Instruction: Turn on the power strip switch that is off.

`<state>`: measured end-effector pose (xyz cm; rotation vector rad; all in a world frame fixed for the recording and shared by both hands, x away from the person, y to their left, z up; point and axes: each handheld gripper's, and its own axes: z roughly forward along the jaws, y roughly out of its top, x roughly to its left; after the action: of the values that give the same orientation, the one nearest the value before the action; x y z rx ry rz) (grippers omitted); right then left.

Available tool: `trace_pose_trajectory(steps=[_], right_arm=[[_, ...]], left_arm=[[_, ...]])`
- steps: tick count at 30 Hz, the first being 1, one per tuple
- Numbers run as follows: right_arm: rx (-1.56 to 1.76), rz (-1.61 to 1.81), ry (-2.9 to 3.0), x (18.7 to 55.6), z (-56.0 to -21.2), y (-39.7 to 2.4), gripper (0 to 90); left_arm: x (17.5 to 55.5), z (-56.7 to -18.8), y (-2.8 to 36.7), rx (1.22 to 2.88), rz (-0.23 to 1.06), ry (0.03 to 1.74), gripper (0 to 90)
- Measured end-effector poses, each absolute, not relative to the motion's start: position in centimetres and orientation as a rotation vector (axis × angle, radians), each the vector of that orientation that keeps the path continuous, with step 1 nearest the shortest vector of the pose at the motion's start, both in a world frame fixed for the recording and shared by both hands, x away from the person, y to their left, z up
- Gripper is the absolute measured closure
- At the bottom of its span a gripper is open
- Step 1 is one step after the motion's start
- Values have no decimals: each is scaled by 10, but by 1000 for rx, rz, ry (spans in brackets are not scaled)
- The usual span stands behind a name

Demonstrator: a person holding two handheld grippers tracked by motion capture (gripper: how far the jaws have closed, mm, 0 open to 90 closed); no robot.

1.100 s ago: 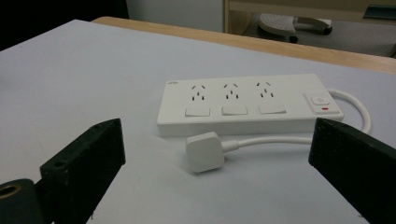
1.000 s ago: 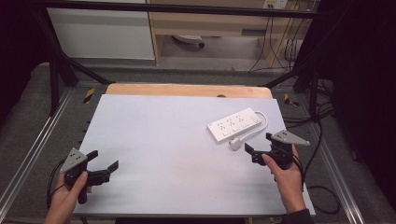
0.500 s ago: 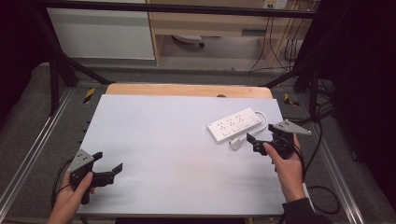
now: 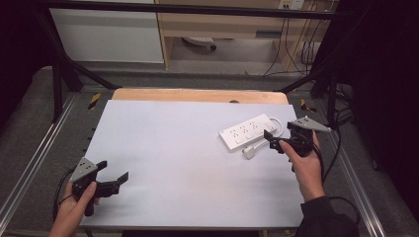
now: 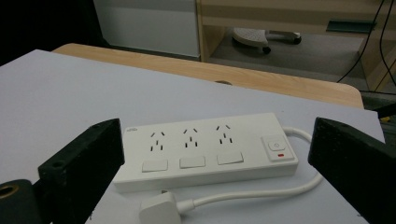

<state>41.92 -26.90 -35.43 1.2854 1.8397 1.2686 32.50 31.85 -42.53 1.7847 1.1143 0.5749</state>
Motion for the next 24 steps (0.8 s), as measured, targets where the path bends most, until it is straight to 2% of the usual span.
trace_pose_trajectory(steps=[24], right_arm=[[1371, 1227, 1792, 454, -368, -275, 79]], left_arm=[[325, -426, 319, 1787, 571, 1115, 64]])
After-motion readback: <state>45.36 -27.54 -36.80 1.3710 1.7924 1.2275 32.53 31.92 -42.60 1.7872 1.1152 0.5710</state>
